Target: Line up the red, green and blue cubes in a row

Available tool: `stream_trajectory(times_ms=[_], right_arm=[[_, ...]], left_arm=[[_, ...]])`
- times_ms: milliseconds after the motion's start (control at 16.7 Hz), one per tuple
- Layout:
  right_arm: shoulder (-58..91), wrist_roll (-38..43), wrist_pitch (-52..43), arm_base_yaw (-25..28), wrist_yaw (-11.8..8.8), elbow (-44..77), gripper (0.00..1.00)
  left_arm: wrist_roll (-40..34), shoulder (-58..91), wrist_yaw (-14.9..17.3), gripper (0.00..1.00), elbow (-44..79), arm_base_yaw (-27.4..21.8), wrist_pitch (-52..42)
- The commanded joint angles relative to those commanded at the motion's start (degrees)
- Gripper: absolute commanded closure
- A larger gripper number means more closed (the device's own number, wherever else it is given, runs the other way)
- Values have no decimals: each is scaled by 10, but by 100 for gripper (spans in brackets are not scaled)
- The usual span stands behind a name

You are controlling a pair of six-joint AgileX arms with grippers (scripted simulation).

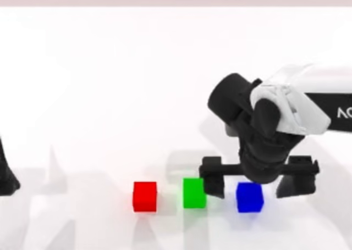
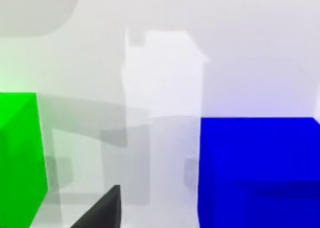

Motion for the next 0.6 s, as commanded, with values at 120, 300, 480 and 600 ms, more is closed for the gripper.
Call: stream_trajectory(times_ms=[120, 300, 480, 600], right_arm=[[-7, 1, -22, 1, 0, 17, 0], [-27, 1, -87, 3, 0, 56, 0], [-48, 0, -143, 5, 0, 91, 0], [-54, -1, -151, 5, 0, 97, 0]], left_arm=[[0, 0, 0, 0, 0, 0, 0], [0, 0, 0, 0, 0, 0, 0], [0, 0, 0, 0, 0, 0, 0], [0, 0, 0, 0, 0, 0, 0]])
